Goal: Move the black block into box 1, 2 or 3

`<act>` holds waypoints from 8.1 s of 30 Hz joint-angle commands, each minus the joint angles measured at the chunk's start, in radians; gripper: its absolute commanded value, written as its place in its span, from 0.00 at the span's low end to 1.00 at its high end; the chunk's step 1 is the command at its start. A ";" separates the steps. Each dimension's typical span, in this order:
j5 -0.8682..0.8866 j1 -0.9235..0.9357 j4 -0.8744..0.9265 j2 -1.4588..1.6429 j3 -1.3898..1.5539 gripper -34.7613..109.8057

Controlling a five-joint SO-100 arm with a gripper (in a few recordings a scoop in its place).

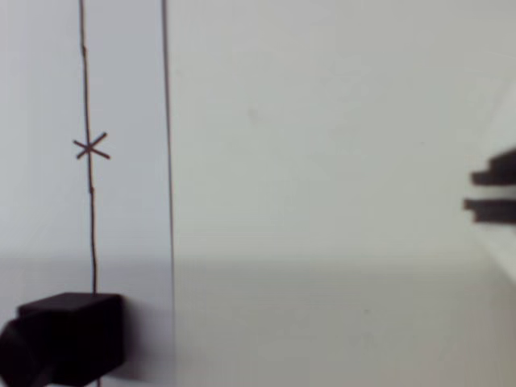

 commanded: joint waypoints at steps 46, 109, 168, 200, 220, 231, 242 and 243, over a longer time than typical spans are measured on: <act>-0.009 -0.008 0.021 0.003 0.011 0.24; 0.114 -0.199 -0.207 -1.476 -1.114 0.39; 0.058 -0.247 -0.362 -1.741 -1.193 0.36; 0.038 -0.132 -0.360 -1.744 -1.539 0.24; -0.011 -0.020 -0.362 -1.987 -1.882 0.24; -0.064 0.146 -0.365 -2.022 -1.971 0.24; -0.020 0.275 -0.365 -2.135 -2.126 0.24; -0.020 0.285 -0.365 -2.146 -2.140 0.24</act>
